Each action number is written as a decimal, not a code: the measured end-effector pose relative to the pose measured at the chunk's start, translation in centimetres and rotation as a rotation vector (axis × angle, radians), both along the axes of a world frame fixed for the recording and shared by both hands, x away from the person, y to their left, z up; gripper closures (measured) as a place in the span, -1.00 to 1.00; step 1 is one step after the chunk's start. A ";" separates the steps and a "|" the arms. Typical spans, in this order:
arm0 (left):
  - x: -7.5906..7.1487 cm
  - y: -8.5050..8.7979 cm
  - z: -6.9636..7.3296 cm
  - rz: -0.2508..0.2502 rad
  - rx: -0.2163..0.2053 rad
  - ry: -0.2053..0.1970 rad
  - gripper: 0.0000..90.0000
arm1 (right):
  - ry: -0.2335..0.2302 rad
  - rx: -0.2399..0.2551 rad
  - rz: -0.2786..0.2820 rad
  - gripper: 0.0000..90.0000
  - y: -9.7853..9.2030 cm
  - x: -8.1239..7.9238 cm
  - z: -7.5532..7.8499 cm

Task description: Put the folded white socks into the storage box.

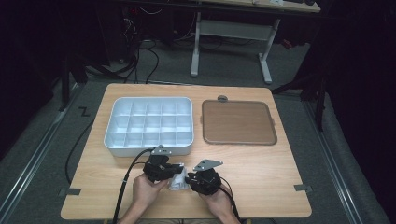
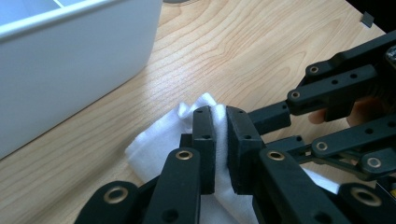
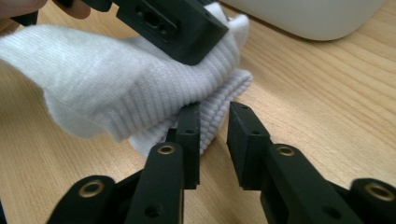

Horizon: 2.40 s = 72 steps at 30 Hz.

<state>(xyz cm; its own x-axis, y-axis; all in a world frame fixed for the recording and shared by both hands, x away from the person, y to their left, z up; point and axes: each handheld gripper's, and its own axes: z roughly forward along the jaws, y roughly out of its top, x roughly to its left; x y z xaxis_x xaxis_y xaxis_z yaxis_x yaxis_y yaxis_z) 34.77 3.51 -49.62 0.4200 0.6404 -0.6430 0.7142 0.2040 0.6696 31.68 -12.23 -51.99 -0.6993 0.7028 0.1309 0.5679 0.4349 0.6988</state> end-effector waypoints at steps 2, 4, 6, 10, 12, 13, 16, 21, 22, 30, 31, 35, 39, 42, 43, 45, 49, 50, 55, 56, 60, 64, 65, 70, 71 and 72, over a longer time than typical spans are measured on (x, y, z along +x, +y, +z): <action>0.0 -0.1 -0.1 -0.006 0.008 -0.005 0.85 | -0.003 0.001 0.006 0.76 0.2 0.0 -0.2; 0.0 -0.1 -0.2 -0.013 0.016 -0.009 0.86 | -0.001 0.000 0.007 0.78 0.2 0.0 -0.3; 0.0 -0.1 -0.4 -0.016 0.023 -0.014 0.86 | -0.006 -0.002 0.011 0.79 0.2 0.0 -0.4; -0.1 -0.2 -0.7 -0.020 0.028 -0.024 0.87 | -0.014 -0.008 0.014 0.80 0.2 0.0 -0.5; -0.1 -0.2 -0.9 -0.017 0.022 -0.025 0.87 | -0.013 -0.008 0.013 0.81 0.2 0.0 -0.6; -0.1 -0.2 -0.9 -0.017 0.022 -0.026 0.87 | -0.016 -0.005 0.013 0.81 0.2 0.0 -0.6; -0.6 -0.4 -1.2 -0.035 0.079 -0.078 0.88 | -0.014 -0.003 0.015 0.81 0.2 0.1 -0.7; -0.2 -0.2 -1.6 -0.050 0.070 -0.081 0.90 | -0.014 -0.009 0.016 0.80 0.2 0.1 -0.7; -0.2 -0.2 -1.7 -0.050 0.065 -0.083 0.90 | -0.014 -0.009 0.016 0.80 0.2 0.1 -0.7; -0.1 0.0 -0.9 -0.047 0.048 -0.075 0.81 | -0.020 -0.009 -0.007 0.67 0.1 0.0 -0.5; -0.2 0.0 -0.8 -0.046 0.041 -0.072 0.78 | -0.020 -0.007 -0.009 0.65 0.1 0.0 -0.5; -0.3 0.2 -0.3 -0.039 0.028 -0.076 0.61 | -0.023 0.001 -0.011 0.61 0.0 0.0 -0.4; -0.4 0.4 0.1 -0.032 0.014 -0.080 0.46 | -0.015 0.009 -0.016 0.60 -0.1 -0.1 -0.3; -0.3 0.6 0.5 -0.028 -0.006 -0.076 0.38 | -0.016 0.012 -0.020 0.59 -0.2 -0.1 -0.2; -0.3 0.6 0.5 -0.025 -0.010 -0.074 0.35 | -0.018 0.009 -0.019 0.59 -0.2 -0.1 -0.2; -0.3 0.7 0.6 -0.022 -0.018 -0.073 0.32 | -0.018 0.011 -0.020 0.58 -0.3 -0.2 -0.1; -0.3 0.9 0.9 -0.016 -0.037 -0.074 0.25 | -0.025 0.015 -0.024 0.57 -0.5 -0.4 0.1; -0.3 1.0 1.0 -0.012 -0.044 -0.074 0.24 | -0.025 0.019 -0.025 0.57 -0.6 -0.4 0.2; -0.4 1.3 1.3 -0.012 -0.054 -0.072 0.15 | -0.035 0.022 -0.026 0.57 -1.0 -0.8 0.4; -0.4 1.4 1.4 -0.010 -0.057 -0.073 0.13 | -0.035 0.024 -0.029 0.57 -1.1 -0.9 0.5; -0.6 1.8 1.9 0.000 -0.076 -0.087 0.10 | -0.037 0.022 -0.035 0.58 -1.6 -1.1 0.6; -0.7 2.5 2.3 0.017 -0.095 -0.096 0.08 | -0.040 0.024 -0.040 0.59 -2.0 -1.5 0.8; -0.7 2.8 2.3 0.022 -0.094 -0.097 0.07 | -0.041 0.025 -0.042 0.60 -2.1 -1.6 0.9; -0.7 3.8 2.0 0.061 -0.084 -0.099 0.07 | -0.063 0.031 -0.034 0.64 -2.5 -2.4 1.8; -0.7 4.1 1.9 0.075 -0.090 -0.092 0.07 | -0.068 0.031 -0.031 0.65 -2.6 -2.6 2.1; -0.6 4.3 1.7 0.084 -0.088 -0.086 0.06 | -0.076 0.031 -0.026 0.66 -2.6 -2.9 2.3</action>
